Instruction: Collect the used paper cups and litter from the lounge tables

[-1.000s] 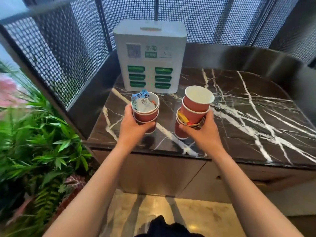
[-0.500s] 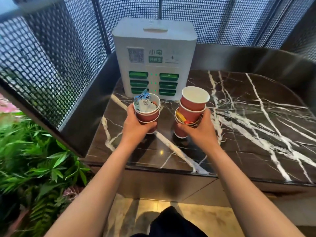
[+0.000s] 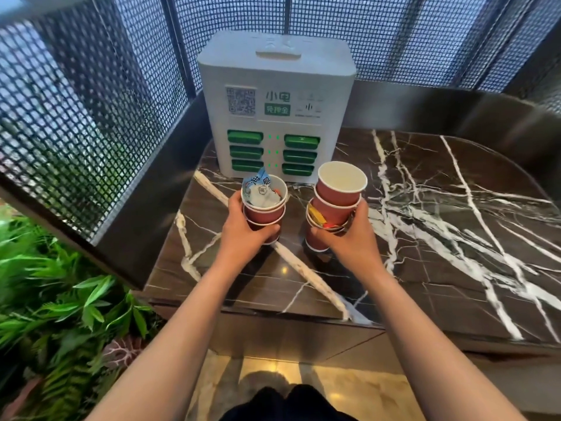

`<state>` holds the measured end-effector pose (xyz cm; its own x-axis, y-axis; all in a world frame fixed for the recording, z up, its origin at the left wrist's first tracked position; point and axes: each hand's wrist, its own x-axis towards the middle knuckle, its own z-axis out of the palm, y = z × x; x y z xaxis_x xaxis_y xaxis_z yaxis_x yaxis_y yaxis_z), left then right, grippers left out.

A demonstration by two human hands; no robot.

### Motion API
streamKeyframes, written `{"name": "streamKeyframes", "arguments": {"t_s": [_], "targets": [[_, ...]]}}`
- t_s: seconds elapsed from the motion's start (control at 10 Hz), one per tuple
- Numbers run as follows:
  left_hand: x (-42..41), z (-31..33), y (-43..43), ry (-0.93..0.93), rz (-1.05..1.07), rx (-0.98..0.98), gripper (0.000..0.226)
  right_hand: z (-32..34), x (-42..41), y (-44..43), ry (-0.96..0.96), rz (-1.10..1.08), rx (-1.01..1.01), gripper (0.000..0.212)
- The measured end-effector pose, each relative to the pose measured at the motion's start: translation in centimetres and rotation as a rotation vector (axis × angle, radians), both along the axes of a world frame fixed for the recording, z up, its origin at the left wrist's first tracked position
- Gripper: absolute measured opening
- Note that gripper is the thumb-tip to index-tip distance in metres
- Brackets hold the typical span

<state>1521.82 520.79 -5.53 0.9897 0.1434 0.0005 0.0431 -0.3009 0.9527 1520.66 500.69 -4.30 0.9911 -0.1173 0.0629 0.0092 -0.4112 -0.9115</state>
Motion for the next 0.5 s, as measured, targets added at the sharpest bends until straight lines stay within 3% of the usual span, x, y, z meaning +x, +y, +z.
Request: {"name": "streamKeyframes", "arguments": {"t_s": [0.3,0.5], "targets": [[0.2,-1.0,0.2,0.011,-0.045,0.022,0.101,-0.1,-0.6,0.0,0.014,0.043,0.062,0.087],[-1.2,0.0,0.5,0.003,-0.033,0.031,0.114,0.0,-2.2,-0.2,0.039,-0.014,0.05,0.103]]}}
